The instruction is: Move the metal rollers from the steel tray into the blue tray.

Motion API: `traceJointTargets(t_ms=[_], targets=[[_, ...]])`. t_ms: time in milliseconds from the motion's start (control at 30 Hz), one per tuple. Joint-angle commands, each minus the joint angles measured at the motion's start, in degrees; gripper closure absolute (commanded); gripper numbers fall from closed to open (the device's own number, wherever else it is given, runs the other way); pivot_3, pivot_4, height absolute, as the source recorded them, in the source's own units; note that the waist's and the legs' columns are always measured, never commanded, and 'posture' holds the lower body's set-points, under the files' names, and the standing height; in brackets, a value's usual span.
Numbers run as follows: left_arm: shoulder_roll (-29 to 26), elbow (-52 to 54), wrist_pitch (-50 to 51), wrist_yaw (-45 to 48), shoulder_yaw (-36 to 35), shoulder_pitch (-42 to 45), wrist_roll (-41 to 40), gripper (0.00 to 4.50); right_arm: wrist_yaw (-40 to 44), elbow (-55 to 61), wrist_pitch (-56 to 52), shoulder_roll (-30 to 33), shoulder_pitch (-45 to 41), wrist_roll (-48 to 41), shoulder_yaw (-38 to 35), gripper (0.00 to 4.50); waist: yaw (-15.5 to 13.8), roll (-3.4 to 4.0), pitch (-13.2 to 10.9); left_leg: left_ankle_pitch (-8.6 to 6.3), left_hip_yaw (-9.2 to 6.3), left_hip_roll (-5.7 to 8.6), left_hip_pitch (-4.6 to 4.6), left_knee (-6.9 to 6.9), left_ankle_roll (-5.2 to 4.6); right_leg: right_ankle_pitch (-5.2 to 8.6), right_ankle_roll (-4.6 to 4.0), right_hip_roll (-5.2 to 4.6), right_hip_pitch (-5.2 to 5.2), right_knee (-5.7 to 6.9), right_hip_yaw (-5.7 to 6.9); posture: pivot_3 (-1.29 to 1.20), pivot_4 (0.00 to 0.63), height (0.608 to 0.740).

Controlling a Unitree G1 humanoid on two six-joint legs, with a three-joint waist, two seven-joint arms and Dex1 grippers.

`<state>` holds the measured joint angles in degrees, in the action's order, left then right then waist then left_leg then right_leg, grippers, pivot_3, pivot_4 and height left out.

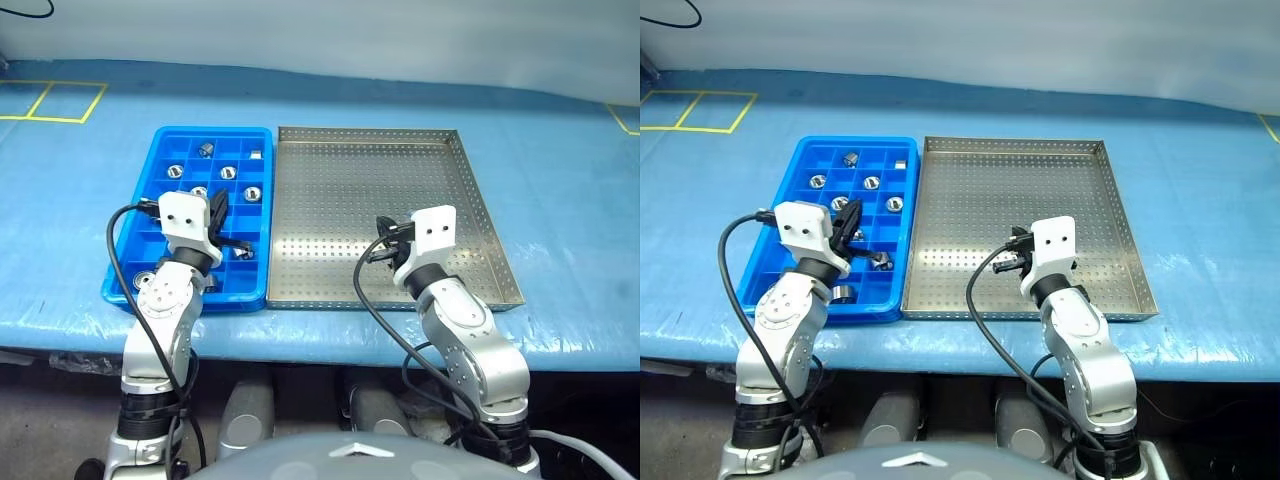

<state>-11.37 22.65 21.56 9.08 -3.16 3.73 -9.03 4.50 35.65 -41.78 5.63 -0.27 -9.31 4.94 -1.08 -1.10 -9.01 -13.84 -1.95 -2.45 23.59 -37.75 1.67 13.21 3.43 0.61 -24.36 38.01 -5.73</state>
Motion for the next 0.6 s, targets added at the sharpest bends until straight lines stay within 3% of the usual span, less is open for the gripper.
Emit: traceJointTargets(t_ms=[33,600], targets=[[-0.4,0.4,-1.3,0.7,0.0,1.5,0.2,4.49,-0.6,2.0,1.2,-0.3,0.0,0.5,0.2,4.50,0.1,0.00,0.0,0.00,0.00,0.00,0.00,0.00,0.00,0.00,0.00,0.00,0.00,0.00,0.00,0.10,0.150,0.740],[-0.3,1.0,-0.9,0.7,0.1,1.6,0.5,4.49,-0.5,1.9,2.1,-0.6,0.1,0.7,-0.3,4.50,0.2,0.00,0.0,0.00,0.00,0.00,0.00,-0.01,0.00,0.00,0.01,0.00,0.00,0.00,0.00,0.13,0.150,0.740]])
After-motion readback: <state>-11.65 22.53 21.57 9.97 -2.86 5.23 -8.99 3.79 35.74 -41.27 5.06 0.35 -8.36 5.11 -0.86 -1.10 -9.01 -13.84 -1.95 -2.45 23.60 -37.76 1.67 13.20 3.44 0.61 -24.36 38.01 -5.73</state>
